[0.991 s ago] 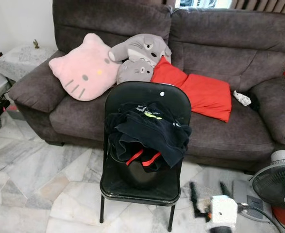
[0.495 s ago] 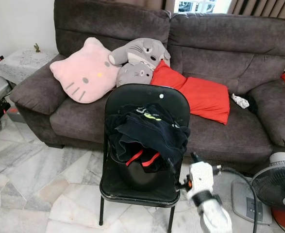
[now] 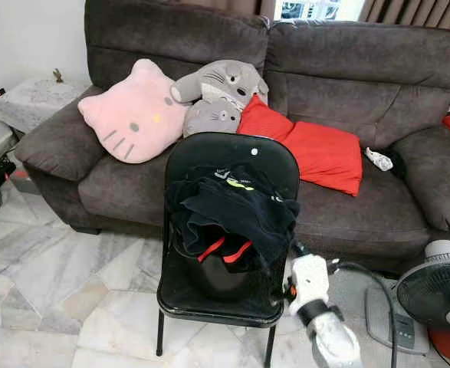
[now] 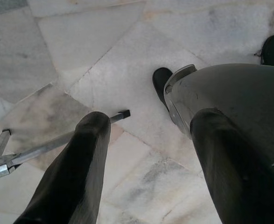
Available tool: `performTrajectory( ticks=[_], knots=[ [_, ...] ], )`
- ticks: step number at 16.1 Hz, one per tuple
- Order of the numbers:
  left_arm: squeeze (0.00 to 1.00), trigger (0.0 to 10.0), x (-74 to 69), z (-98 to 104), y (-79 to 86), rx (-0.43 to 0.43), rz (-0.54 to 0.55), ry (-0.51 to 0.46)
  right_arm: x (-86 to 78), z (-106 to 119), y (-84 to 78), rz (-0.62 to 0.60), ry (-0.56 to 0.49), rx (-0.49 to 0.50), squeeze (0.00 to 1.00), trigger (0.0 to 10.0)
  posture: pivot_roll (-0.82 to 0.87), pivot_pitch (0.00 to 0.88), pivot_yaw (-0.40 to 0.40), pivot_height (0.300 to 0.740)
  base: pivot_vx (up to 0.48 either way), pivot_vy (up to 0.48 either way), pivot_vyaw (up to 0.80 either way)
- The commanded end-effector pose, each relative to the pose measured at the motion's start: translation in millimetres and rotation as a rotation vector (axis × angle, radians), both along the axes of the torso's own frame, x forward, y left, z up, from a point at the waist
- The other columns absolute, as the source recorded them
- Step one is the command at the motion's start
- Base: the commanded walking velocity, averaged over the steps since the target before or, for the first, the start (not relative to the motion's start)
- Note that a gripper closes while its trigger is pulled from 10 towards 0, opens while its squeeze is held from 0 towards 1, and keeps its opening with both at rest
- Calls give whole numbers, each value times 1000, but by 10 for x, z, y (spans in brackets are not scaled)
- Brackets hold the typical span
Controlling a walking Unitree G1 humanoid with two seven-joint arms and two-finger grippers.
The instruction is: Hang hanger
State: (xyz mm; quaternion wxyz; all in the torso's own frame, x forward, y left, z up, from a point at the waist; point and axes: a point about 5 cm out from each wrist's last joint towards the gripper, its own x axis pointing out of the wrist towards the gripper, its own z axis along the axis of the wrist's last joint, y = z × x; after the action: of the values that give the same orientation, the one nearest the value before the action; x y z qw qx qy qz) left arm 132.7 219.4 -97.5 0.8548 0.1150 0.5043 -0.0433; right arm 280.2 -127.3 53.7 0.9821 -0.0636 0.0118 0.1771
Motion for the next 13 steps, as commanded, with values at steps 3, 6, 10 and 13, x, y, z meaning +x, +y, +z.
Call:
performTrajectory(
  ticks=[3, 6, 10, 13],
  knots=[
    [0, 10000, -77, -62, -187, -56, -25, 44, -80, -79, -36, 22, 26, -23, 0, 10000, -80, 92, -61, 740, 0, 0, 0],
    [0, 10000, -65, -59, -188, -57, -27, 43, -57, -105, -111, -27, 33, -55, 0, 10000, -79, 102, -60, 740, 0, 0, 0],
    [0, 10000, -52, -55, -188, -57, -25, 40, 57, -84, -146, -54, 37, -72, 0, 10000, -78, 107, -58, 740, 0, 0, 0],
    [0, 10000, -49, -54, -186, -56, -27, 42, 105, -97, -101, -41, 43, -73, 0, 10000, -74, 109, -54, 740, 0, 0, 0]
  ],
)
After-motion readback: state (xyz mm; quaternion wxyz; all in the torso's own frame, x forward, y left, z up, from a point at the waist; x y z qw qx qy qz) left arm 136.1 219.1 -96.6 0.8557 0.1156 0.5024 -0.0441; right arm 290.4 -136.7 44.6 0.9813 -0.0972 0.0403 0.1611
